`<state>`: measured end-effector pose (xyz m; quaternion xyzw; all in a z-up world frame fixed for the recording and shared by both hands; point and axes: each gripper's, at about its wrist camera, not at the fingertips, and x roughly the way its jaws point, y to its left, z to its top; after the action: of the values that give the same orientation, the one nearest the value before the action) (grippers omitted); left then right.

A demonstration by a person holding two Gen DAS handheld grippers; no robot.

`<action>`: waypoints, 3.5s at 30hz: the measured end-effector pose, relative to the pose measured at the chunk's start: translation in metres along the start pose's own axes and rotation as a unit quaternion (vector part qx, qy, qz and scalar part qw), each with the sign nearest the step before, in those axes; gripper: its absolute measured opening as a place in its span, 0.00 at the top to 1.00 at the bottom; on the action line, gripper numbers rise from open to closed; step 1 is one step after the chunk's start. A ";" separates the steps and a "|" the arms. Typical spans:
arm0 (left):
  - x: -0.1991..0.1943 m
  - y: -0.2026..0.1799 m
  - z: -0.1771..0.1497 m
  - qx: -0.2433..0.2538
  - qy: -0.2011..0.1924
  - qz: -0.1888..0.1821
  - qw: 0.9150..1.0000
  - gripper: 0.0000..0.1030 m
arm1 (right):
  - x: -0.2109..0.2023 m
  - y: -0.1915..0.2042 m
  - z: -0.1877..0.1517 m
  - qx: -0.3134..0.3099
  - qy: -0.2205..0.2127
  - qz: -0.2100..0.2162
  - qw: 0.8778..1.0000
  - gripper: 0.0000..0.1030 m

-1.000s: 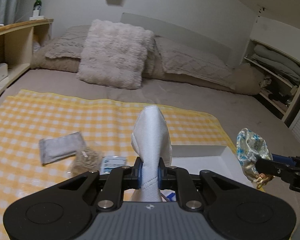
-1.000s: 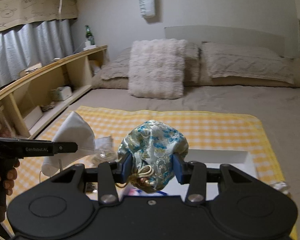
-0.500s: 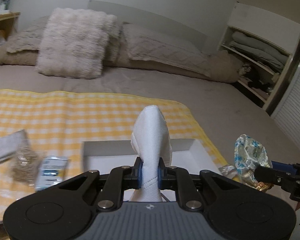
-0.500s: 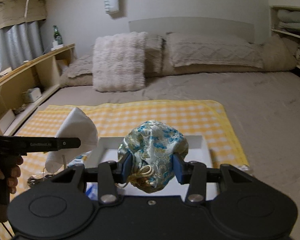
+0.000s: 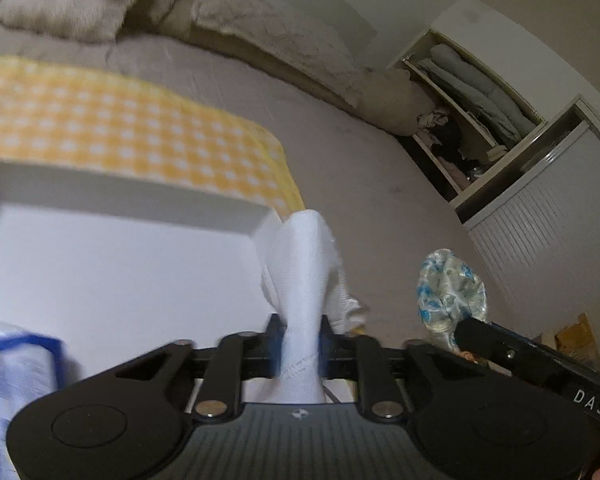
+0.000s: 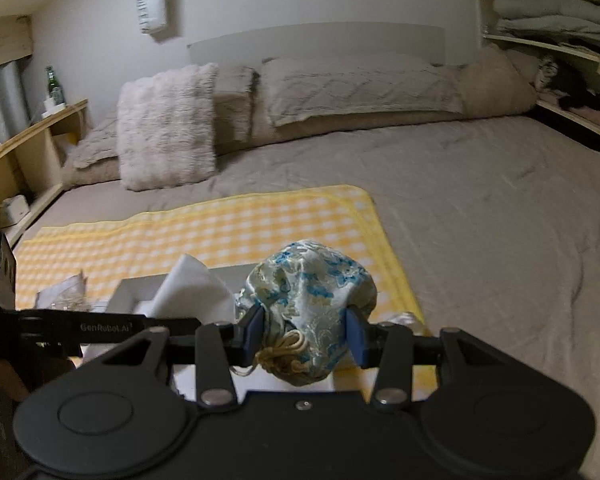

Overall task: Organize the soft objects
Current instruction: 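Carry the mask with the left tool while the right tool carries the pouch over the box, then open the left tool to drop the mask into the box, then lower the floral pouch into the box and open the right tool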

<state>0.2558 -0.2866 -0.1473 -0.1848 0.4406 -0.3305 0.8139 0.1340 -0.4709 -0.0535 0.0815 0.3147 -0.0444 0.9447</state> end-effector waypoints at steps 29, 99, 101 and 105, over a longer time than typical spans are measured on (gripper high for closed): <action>0.014 -0.017 -0.013 0.160 0.036 0.069 0.984 0.34 | 0.059 0.010 -0.025 -0.086 0.089 -0.005 0.992 0.57; 0.007 -0.009 -0.005 0.224 0.071 0.083 0.969 0.83 | 0.080 0.028 -0.031 -0.183 0.151 -0.056 0.970 0.57; 0.003 -0.009 -0.004 0.221 0.067 0.082 0.969 0.83 | 0.072 0.027 -0.024 -0.182 0.124 -0.085 0.972 0.57; -0.002 -0.008 -0.003 0.217 0.060 0.088 0.970 0.83 | 0.052 0.022 -0.010 -0.135 0.059 -0.034 0.988 0.57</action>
<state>0.2491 -0.2911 -0.1426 0.0563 0.4208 -0.3557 0.8326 0.1731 -0.4489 -0.0898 -0.0553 0.3760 -0.0286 0.9245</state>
